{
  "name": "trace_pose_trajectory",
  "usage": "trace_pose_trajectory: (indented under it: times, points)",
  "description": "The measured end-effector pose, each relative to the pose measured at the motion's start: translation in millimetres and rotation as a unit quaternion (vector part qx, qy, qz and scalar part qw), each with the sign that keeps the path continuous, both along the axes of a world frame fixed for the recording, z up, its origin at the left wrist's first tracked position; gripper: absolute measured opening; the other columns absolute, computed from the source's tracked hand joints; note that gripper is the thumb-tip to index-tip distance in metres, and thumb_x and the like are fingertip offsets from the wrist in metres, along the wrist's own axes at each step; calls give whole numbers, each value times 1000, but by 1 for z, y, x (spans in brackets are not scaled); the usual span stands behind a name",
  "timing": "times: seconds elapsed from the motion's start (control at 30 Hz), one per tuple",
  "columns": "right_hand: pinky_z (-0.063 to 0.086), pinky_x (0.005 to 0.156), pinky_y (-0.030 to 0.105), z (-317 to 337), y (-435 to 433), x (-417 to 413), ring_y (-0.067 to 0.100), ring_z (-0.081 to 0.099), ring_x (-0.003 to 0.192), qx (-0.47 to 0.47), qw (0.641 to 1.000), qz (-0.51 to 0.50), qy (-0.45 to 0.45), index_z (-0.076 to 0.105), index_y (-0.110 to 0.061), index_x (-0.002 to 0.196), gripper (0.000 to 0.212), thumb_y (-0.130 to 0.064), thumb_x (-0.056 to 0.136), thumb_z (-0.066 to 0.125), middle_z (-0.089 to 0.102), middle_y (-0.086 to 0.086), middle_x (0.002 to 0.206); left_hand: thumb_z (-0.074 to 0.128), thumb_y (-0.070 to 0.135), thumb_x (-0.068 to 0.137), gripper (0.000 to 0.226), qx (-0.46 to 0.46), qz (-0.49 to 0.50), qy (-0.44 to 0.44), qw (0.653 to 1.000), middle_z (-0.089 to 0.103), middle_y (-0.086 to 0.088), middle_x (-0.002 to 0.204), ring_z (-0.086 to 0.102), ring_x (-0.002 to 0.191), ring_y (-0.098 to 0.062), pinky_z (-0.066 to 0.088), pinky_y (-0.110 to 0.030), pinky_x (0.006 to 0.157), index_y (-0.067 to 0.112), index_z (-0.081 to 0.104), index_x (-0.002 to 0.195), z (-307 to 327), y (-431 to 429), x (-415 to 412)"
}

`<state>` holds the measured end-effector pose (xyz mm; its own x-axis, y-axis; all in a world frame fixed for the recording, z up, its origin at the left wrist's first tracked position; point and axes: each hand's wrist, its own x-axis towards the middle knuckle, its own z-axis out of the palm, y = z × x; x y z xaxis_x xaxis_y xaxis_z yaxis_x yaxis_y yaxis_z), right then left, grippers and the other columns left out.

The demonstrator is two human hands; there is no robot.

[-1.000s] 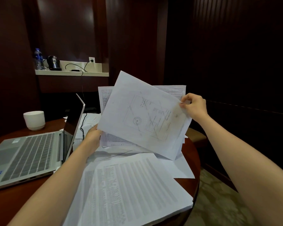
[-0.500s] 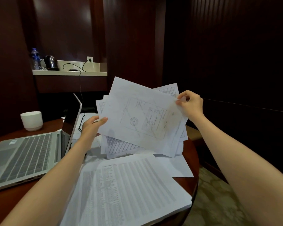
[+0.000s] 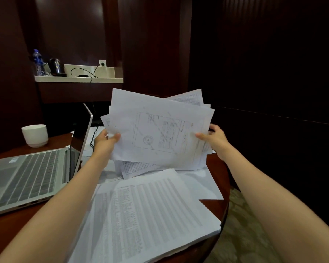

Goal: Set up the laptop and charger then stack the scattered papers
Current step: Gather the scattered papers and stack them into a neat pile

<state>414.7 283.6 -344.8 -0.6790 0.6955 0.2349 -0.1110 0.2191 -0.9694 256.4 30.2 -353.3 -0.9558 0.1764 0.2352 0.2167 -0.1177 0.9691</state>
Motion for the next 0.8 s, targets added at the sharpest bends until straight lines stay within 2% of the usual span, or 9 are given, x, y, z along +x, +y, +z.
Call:
trace_pose_trajectory:
  times: [0.1,0.17,0.27,0.37,0.43,0.53,0.6,0.7,0.8]
  points:
    - [45,82,29,-7,-5,-7,20,56,100,12,1000,-13,4,54,-2,122,36,-7,87,64,60,8,118,53,8,93,36,16,-8,14,1000,57,-10,129,55,116,-27,44,-33,92,11,51,129,4,1,-1]
    - [43,80,28,-3,-7,-11,19,56,97,19,998,-36,39,57,-1,118,28,-8,91,58,59,5,107,53,9,93,38,20,-5,31,999,55,-8,131,53,118,-25,42,-32,95,10,49,131,8,2,-1]
    - [47,75,28,6,-4,-14,19,57,94,35,995,-41,80,59,-2,114,24,-10,91,59,59,3,103,55,14,93,39,15,-1,51,999,56,-7,130,54,111,-18,41,-28,92,10,48,131,14,1,-2]
    - [50,69,26,1,1,-15,19,60,92,39,995,-33,87,56,-11,104,22,-20,87,66,61,1,101,59,28,90,43,-17,6,57,998,58,-7,128,55,106,-19,44,-34,94,15,47,129,13,-1,-7]
    - [49,66,21,-8,1,-15,15,59,93,42,995,-39,79,53,-14,106,26,-25,86,66,60,-2,103,61,34,88,50,-30,14,55,998,56,-6,128,55,107,-21,43,-33,90,15,44,131,10,-2,-7]
    - [48,74,25,-18,-3,-20,15,56,97,36,996,-49,66,53,-10,116,31,-24,89,61,59,0,111,63,31,86,53,-55,0,75,996,54,-6,131,51,118,-24,40,-31,91,12,45,132,8,2,-4]
    - [49,76,27,-16,-7,-22,17,57,96,26,996,-46,75,54,-7,119,29,-19,92,58,59,2,110,64,26,86,50,-51,-17,81,995,56,-7,129,53,113,-22,41,-31,90,9,48,130,9,6,-1]
    - [45,60,17,-8,-10,-23,7,57,84,15,994,-61,89,53,-8,119,27,-20,94,54,58,-1,105,62,22,88,45,-32,-15,79,996,57,-8,128,53,104,-16,42,-29,88,9,48,129,12,6,0]
    - [41,57,15,-13,-11,-22,1,54,78,-2,994,-59,87,51,-9,121,29,-18,94,54,56,-2,104,61,27,89,46,-52,-20,68,996,57,-8,127,54,104,-17,41,-30,87,11,44,129,9,5,-3]
